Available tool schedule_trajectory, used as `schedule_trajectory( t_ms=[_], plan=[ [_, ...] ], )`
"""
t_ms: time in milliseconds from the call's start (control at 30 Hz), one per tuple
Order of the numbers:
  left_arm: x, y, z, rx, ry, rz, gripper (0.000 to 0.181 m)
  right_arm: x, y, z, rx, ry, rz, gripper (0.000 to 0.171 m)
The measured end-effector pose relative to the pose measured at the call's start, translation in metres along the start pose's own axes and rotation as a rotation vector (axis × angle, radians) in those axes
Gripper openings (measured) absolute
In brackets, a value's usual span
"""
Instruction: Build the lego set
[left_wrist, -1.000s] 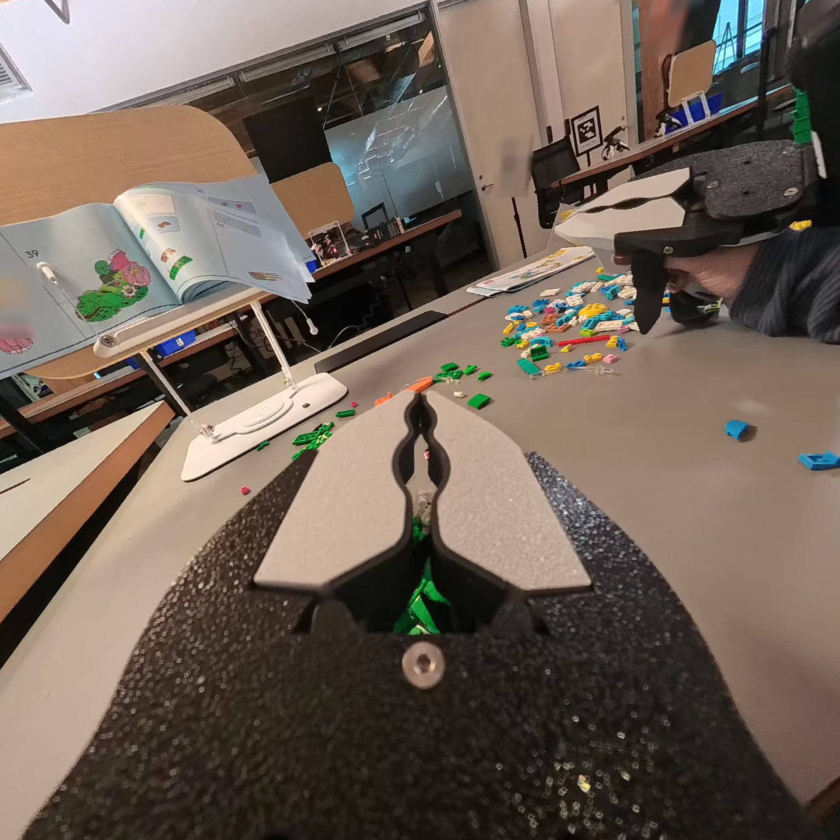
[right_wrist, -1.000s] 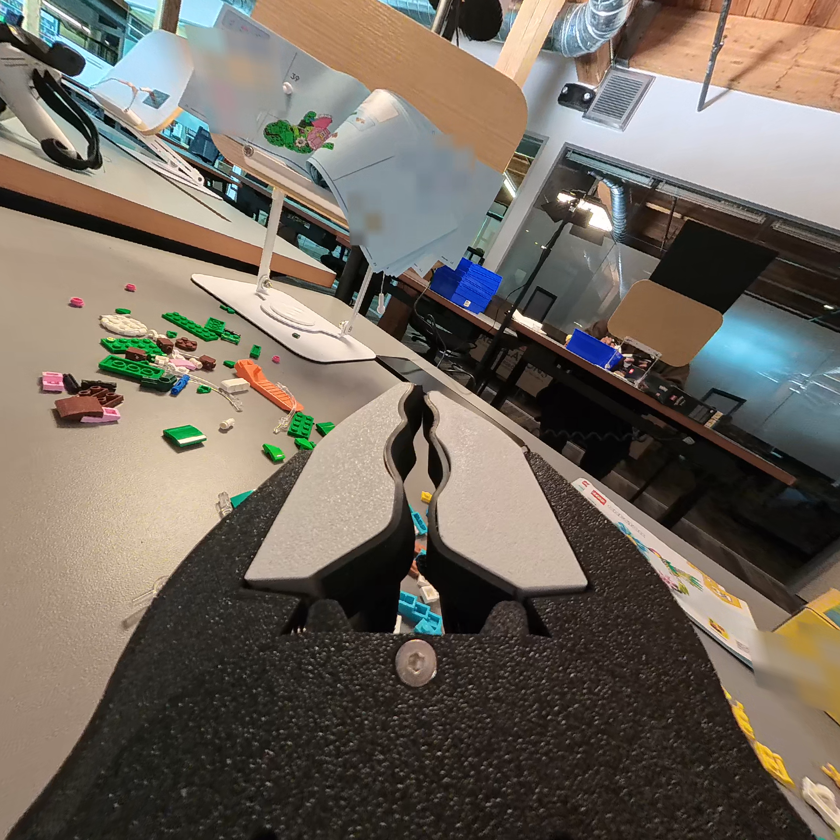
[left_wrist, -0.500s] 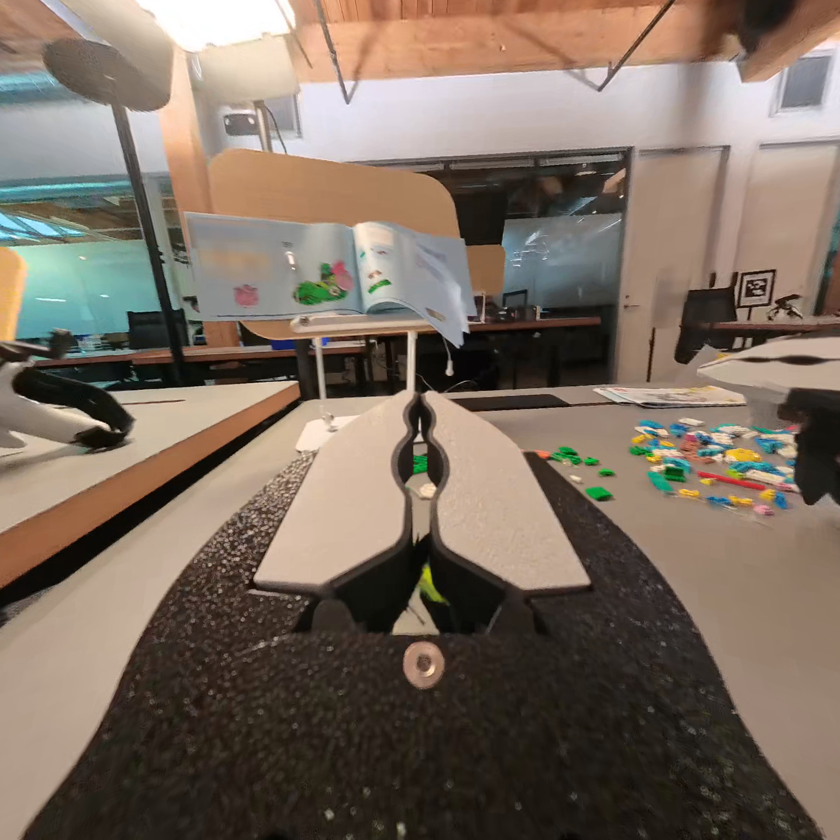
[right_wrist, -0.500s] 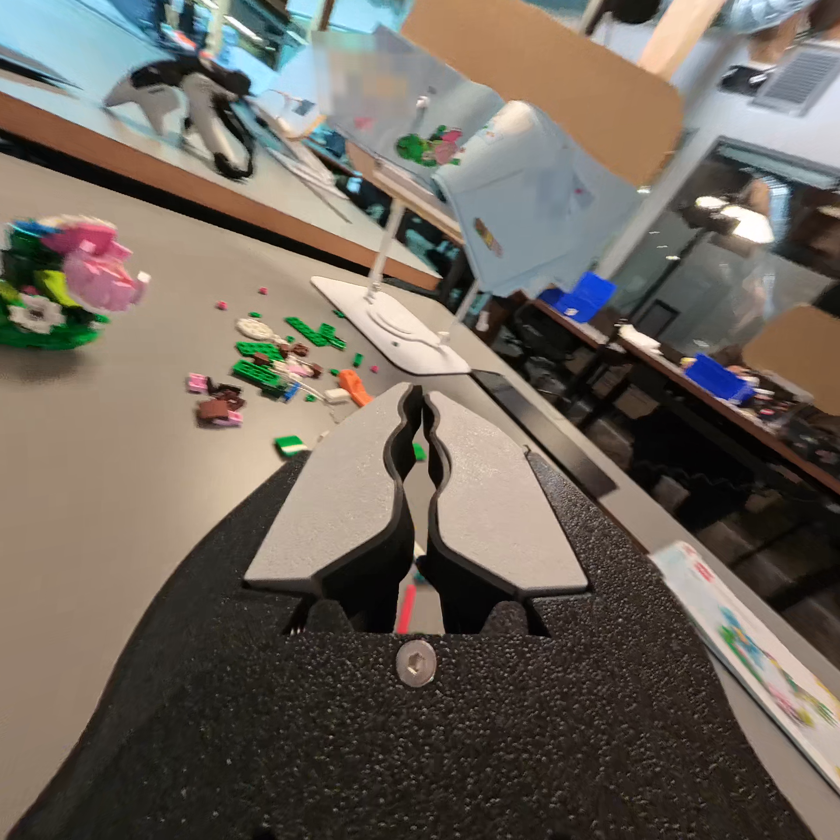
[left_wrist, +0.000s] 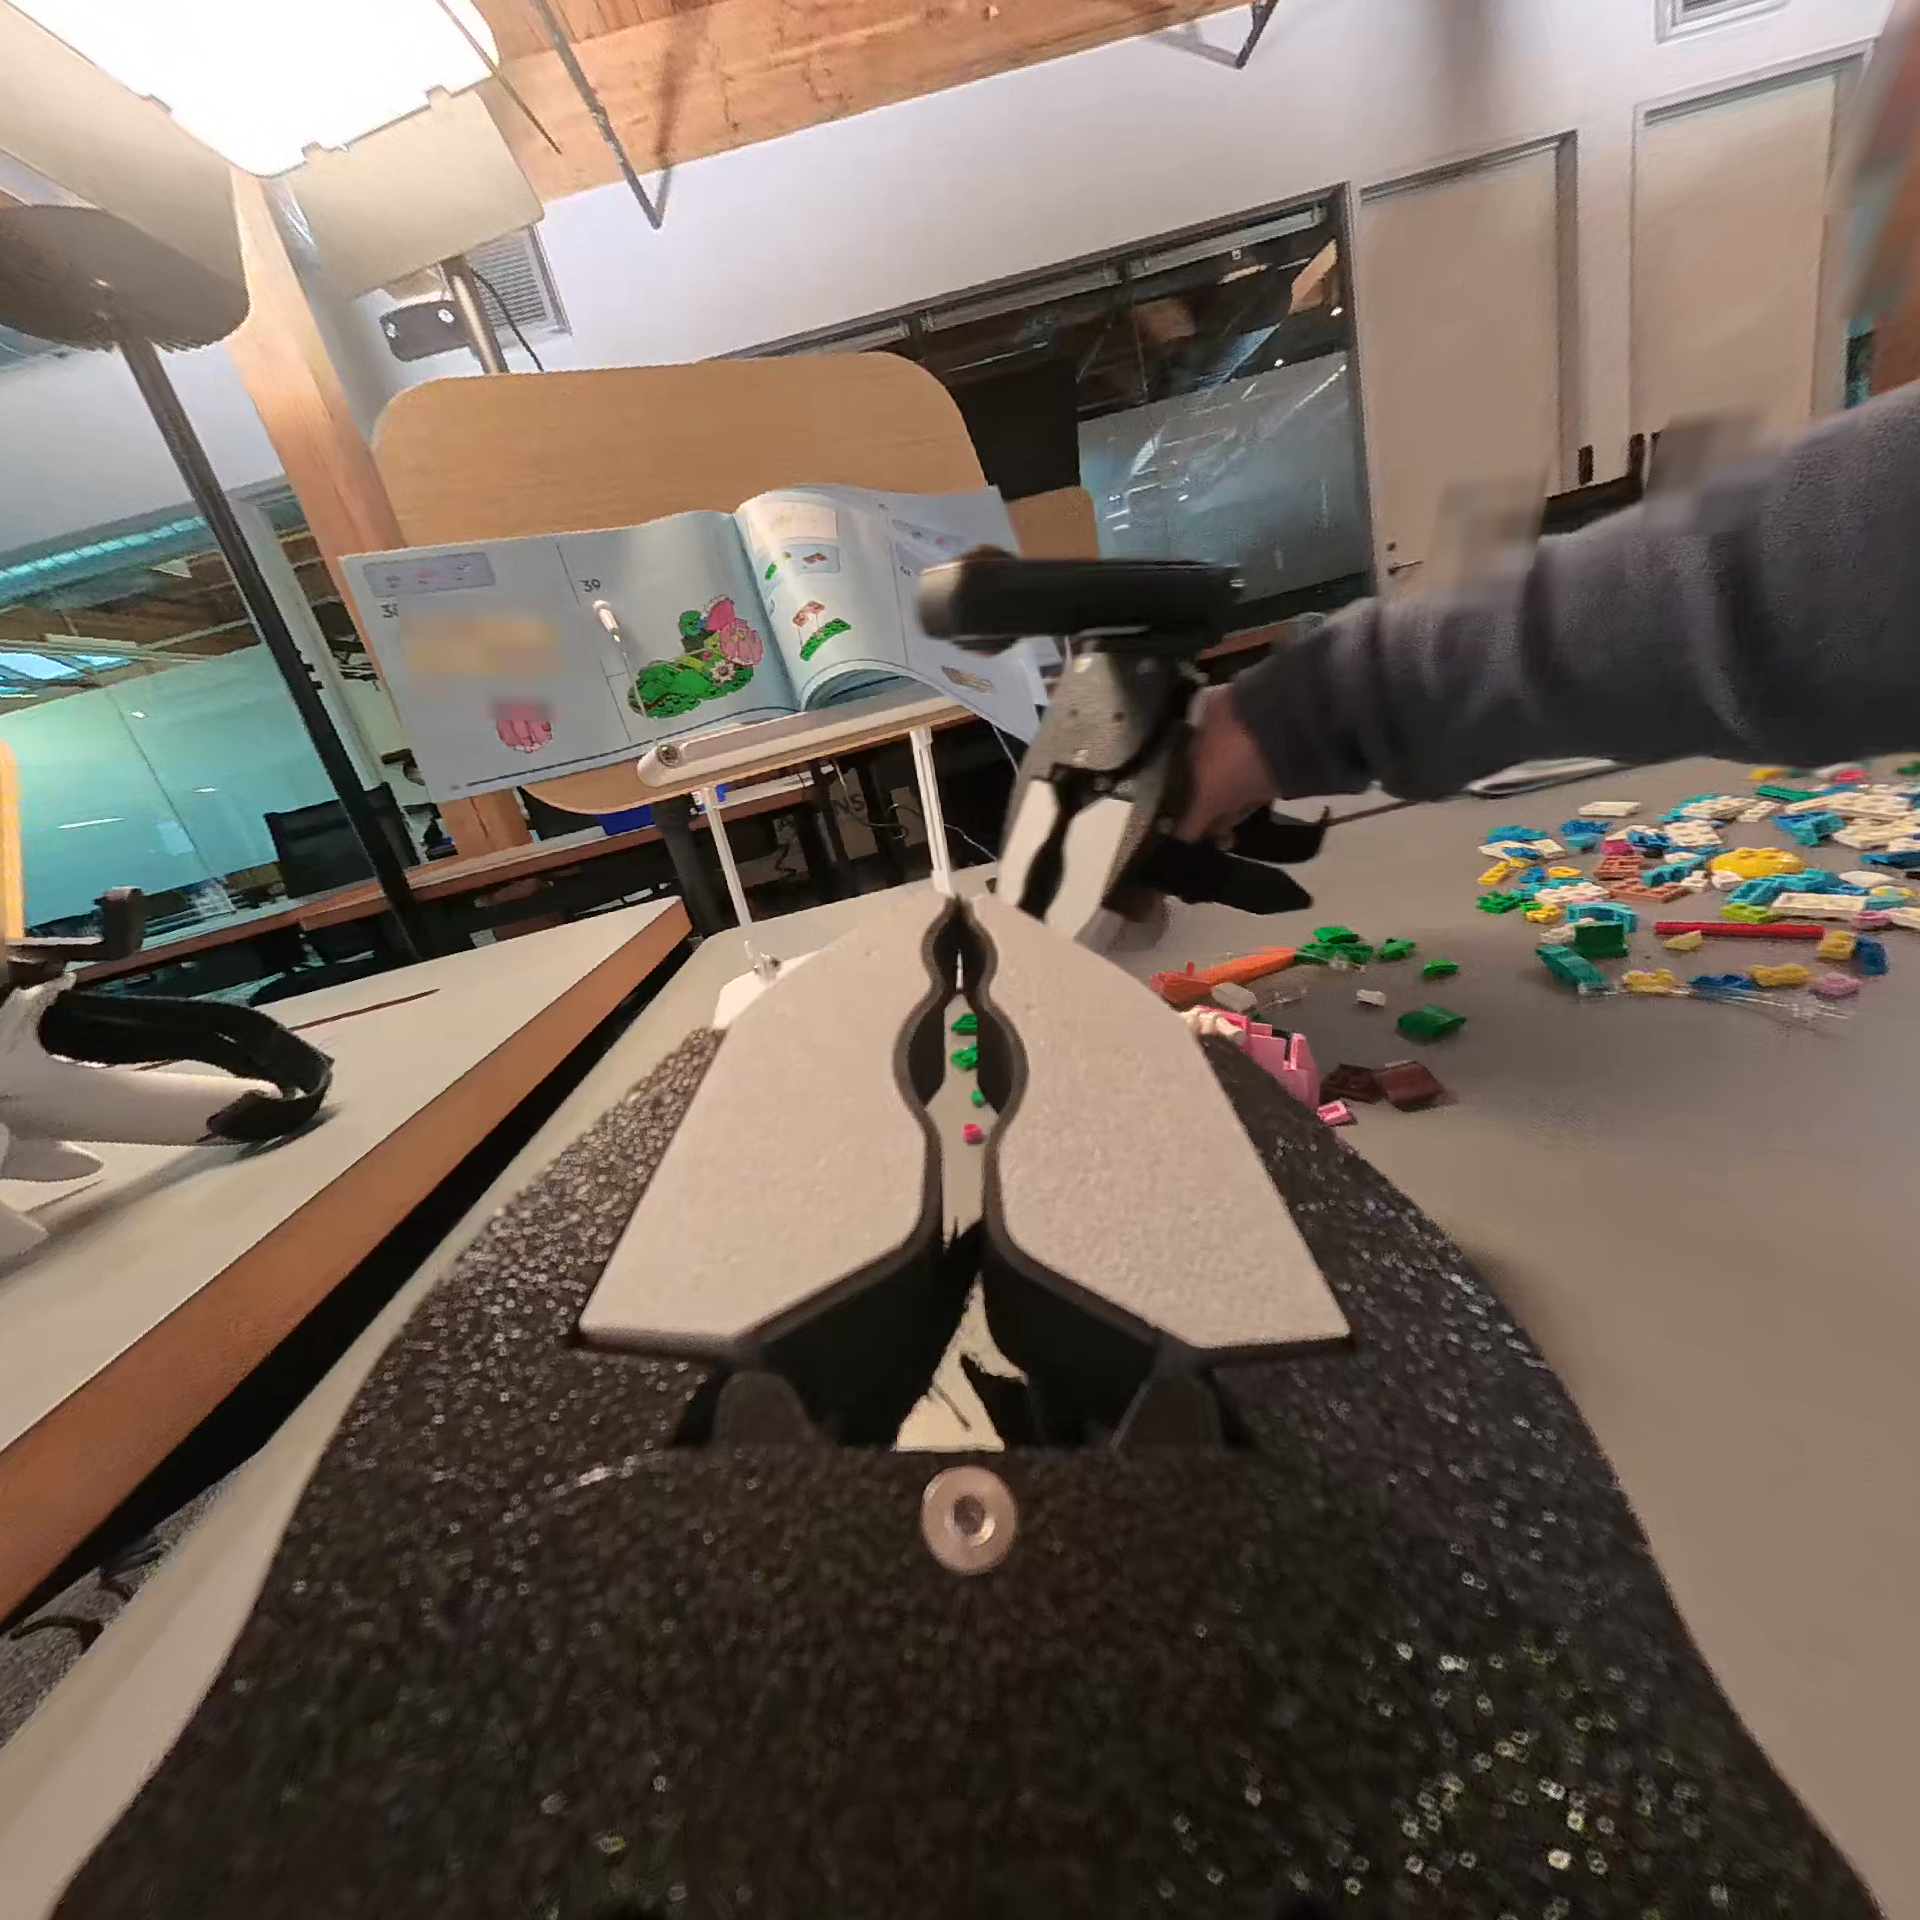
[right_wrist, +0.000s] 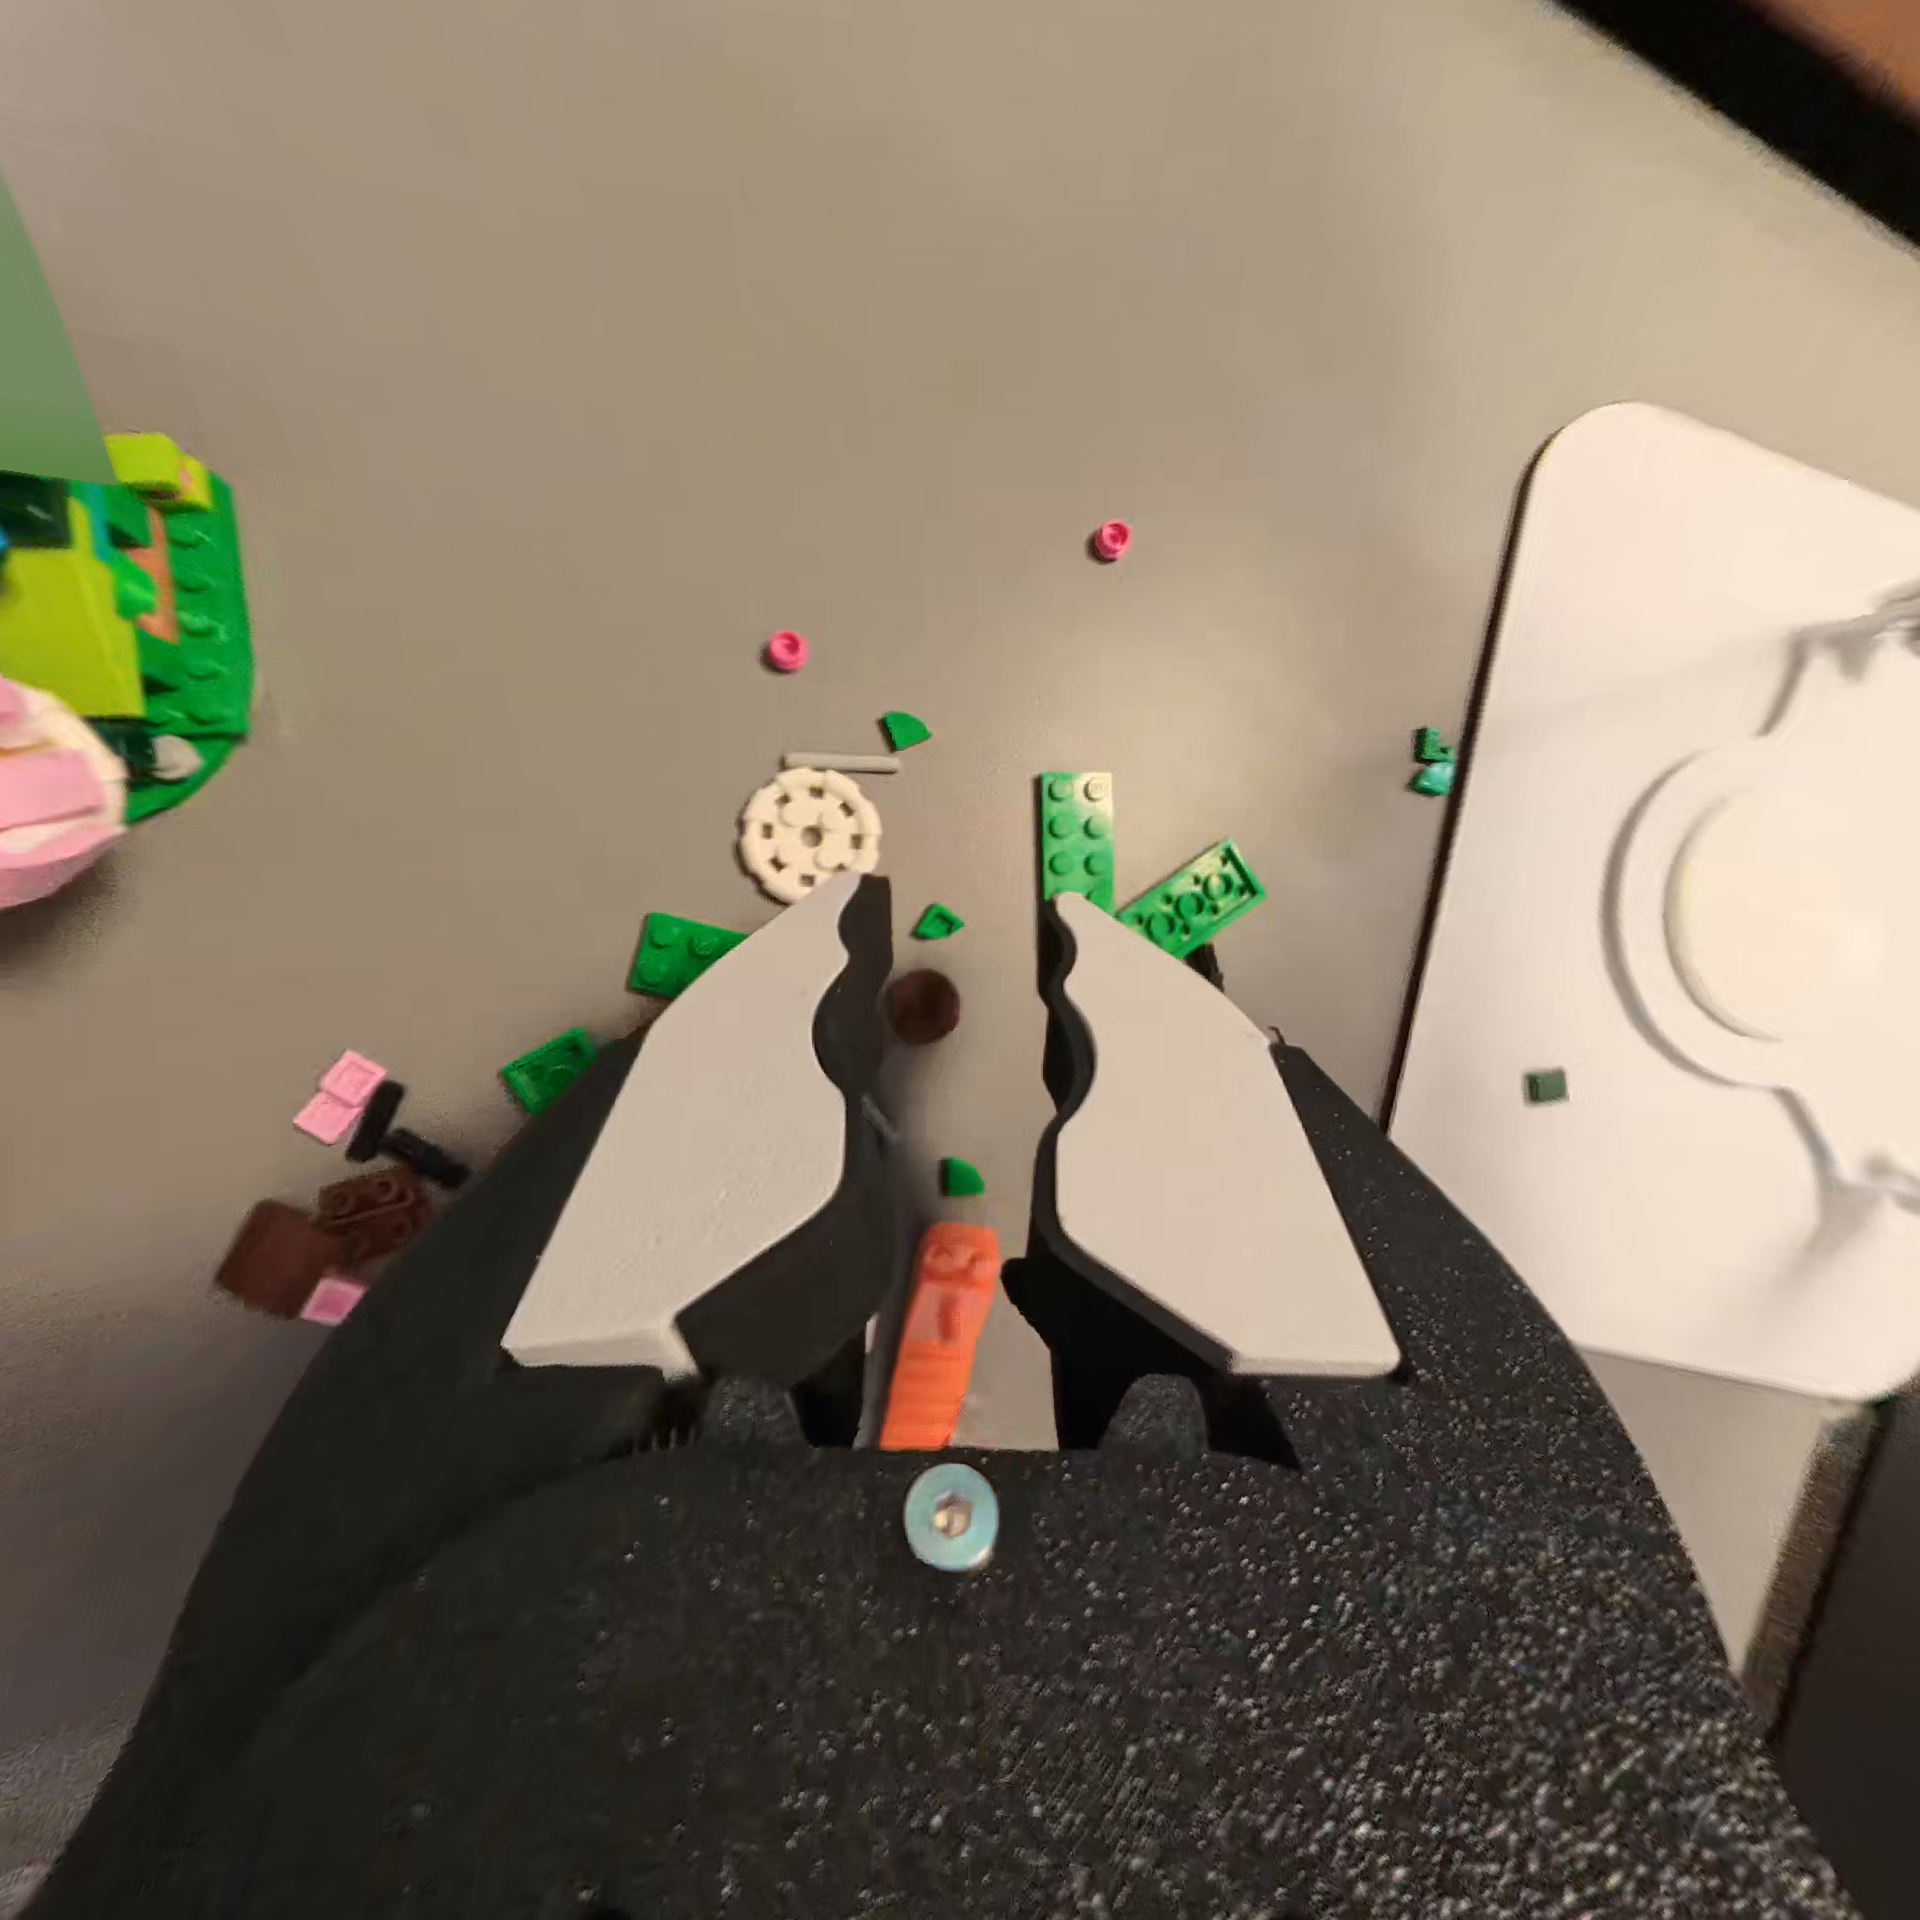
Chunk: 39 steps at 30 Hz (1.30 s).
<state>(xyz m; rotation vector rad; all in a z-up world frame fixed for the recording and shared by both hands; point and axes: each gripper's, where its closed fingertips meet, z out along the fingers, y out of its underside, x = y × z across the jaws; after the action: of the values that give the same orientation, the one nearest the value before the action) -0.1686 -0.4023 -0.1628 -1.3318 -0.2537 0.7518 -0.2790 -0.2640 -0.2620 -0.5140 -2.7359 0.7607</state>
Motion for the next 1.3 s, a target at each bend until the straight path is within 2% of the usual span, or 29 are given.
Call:
schedule_trajectory(
  t_ms=[100, 367, 500, 633, 800, 967, 1067, 1167, 1300],
  plan=[
    [0.004, 0.003, 0.003, -0.017, 0.03, -0.008, 0.0, 0.012, -0.004, 0.015, -0.062, -0.089, -0.011, 0.031],
    [0.002, 0.006, 0.004, -0.021, 0.051, -0.074, 0.0, 0.025, 0.005, 0.037, -0.285, -0.17, -0.076, 0.027],
    [0.004, 0.007, 0.005, -0.028, 0.064, -0.067, 0.0, 0.026, 0.003, 0.038, -0.306, -0.196, -0.058, 0.015],
    [0.004, 0.006, 0.004, -0.02, 0.067, -0.077, 0.0, 0.016, -0.001, 0.03, -0.28, -0.179, -0.082, 0.015],
    [0.006, 0.005, 0.004, -0.01, 0.082, -0.096, 0.0, -0.003, -0.011, 0.0, -0.157, -0.071, -0.133, 0.015],
    [0.008, 0.005, 0.004, -0.013, 0.088, -0.094, 0.0, -0.02, -0.005, -0.025, -0.118, 0.009, -0.195, 0.015],
    [0.008, 0.005, 0.004, -0.013, 0.091, -0.097, 0.0, -0.051, 0.001, -0.038, -0.119, -0.056, -0.206, 0.015],
    [0.008, 0.005, 0.004, -0.014, 0.097, -0.102, 0.0, -0.101, 0.01, -0.049, -0.134, -0.183, -0.201, 0.015],
    [0.01, 0.006, 0.005, -0.017, 0.107, -0.103, 0.0, -0.159, 0.03, -0.052, -0.199, -0.249, -0.268, 0.015]
  ],
)
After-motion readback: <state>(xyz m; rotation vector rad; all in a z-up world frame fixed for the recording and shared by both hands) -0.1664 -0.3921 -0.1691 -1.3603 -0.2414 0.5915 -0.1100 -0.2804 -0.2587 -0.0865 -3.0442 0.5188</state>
